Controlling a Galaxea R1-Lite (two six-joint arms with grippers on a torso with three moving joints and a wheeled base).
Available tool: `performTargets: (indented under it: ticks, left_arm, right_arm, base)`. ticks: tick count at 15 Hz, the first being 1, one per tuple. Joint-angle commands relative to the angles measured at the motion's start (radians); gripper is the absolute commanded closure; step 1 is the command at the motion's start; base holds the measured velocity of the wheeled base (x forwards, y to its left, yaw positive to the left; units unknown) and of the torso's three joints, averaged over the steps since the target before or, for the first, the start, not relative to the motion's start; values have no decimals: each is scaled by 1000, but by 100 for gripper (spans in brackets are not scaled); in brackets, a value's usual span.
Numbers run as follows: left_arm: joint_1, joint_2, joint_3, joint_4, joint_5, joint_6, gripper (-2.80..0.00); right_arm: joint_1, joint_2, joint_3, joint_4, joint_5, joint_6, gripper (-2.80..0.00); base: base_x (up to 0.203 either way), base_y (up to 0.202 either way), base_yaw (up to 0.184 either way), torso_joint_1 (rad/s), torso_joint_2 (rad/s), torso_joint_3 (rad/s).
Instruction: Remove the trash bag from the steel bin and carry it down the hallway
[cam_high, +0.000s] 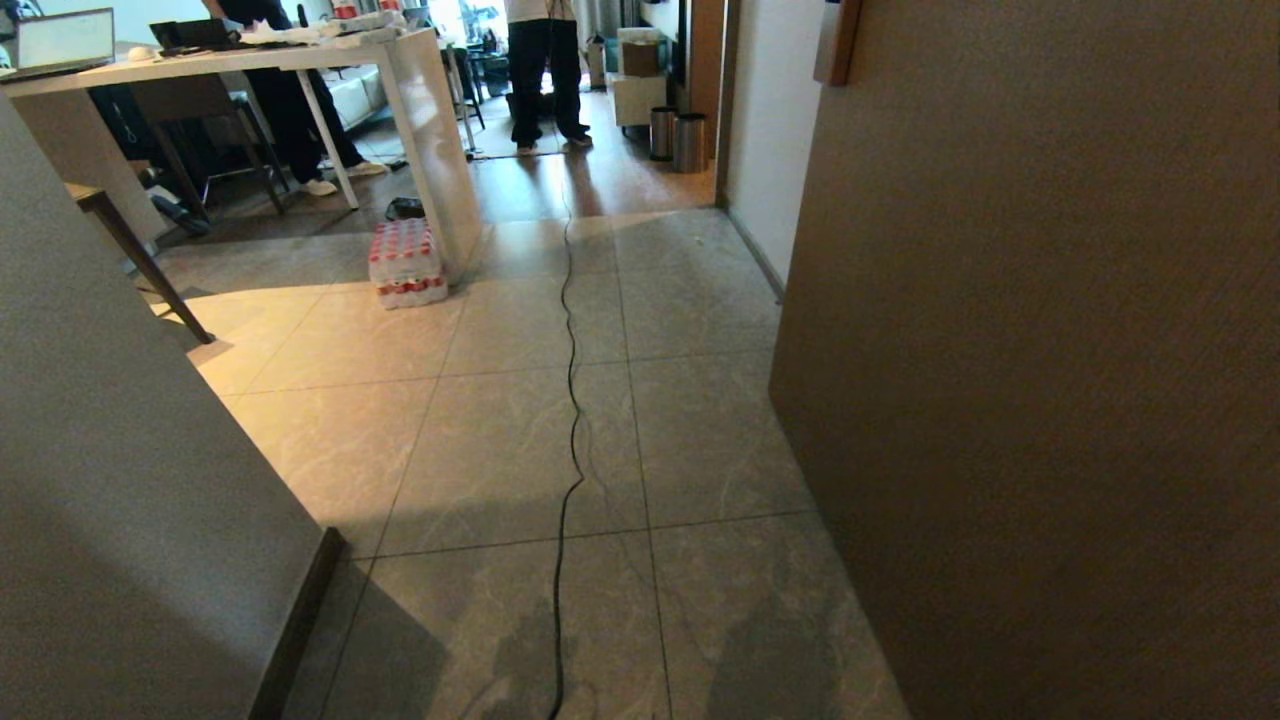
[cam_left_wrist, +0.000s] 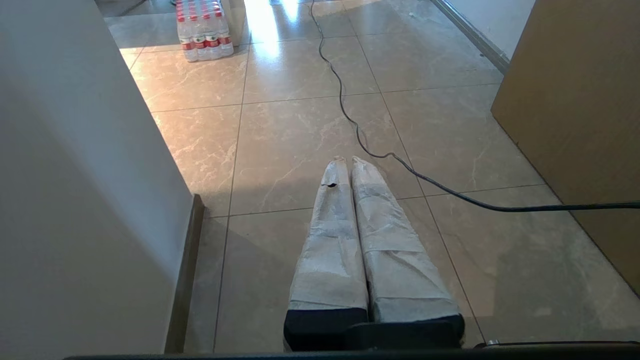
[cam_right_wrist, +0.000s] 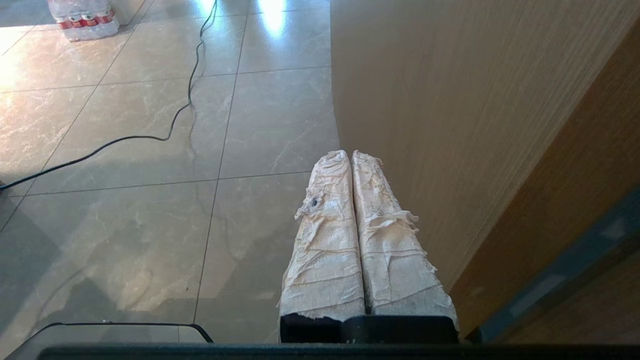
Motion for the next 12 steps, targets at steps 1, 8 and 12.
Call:
performTargets:
  ticks: [1, 8, 12]
  left_arm:
    - [1, 0, 11, -1, 1, -1, 0]
    - [1, 0, 12, -1, 1, -1, 0]
    - [0, 0, 12, -1, 1, -1, 0]
  right_arm:
    - [0, 1, 0, 0, 0, 0, 0]
    - [0, 1, 0, 0, 0, 0, 0]
    - [0, 1, 0, 0, 0, 0, 0]
  base:
    - [0, 0, 0, 0, 0, 0]
    - [0, 0, 0, 0, 0, 0]
    - [0, 0, 0, 0, 0, 0]
